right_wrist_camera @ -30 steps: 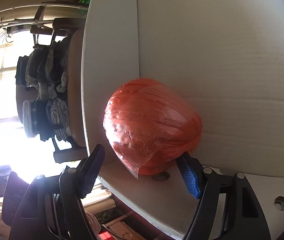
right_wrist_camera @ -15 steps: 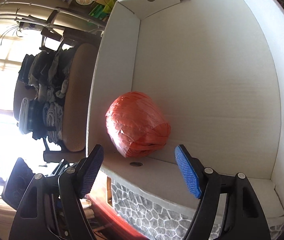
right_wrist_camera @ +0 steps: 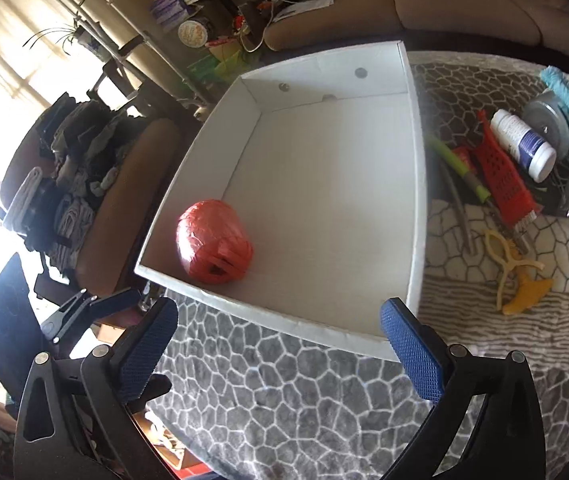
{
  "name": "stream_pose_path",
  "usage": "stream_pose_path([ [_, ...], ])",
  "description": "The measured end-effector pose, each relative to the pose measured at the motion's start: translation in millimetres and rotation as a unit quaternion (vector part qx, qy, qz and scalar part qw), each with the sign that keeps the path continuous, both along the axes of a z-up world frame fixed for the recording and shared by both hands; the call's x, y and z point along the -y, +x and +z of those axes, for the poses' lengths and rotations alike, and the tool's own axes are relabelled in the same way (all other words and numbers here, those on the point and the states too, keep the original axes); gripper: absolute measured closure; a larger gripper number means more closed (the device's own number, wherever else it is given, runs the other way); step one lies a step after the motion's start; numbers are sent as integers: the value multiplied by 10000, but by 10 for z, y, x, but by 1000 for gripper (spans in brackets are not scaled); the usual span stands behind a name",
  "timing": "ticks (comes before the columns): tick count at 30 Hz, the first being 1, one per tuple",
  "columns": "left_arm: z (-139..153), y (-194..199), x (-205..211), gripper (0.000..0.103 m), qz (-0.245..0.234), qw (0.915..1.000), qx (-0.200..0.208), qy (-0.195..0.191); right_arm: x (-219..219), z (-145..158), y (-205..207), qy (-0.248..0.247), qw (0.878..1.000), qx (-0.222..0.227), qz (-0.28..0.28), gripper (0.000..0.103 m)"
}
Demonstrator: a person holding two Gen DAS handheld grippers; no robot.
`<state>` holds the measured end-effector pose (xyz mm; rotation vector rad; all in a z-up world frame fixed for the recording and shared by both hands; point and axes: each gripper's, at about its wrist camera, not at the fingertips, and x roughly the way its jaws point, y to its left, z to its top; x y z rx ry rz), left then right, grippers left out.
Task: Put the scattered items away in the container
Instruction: 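Withdraw the right gripper from the box toward the clear jar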
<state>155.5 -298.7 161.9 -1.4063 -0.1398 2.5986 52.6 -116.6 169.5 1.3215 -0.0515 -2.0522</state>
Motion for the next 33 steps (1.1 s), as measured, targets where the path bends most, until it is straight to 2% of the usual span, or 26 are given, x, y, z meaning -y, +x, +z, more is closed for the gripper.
stream_pose_path([
  [3, 46, 109, -136, 0, 148, 9999, -12, 48, -147, 92, 182, 236, 9990, -375, 30, 0],
  [9, 266, 324, -263, 0, 729, 9967, -194, 285, -456, 228, 543, 381, 9956, -851, 130, 0],
  [16, 518, 547, -489, 0, 1092, 9927, -465, 222, -752, 341, 866, 325, 9936, -1077, 131, 0],
  [25, 551, 655, -947, 0, 1078, 9923, -605, 3, -1245, 438, 1021, 174, 9919, -1235, -222, 0],
  [33, 277, 546, -1512, 0, 816, 9953, -529, -26, -1881, 220, 930, 120, 9917, -1063, -719, 0],
])
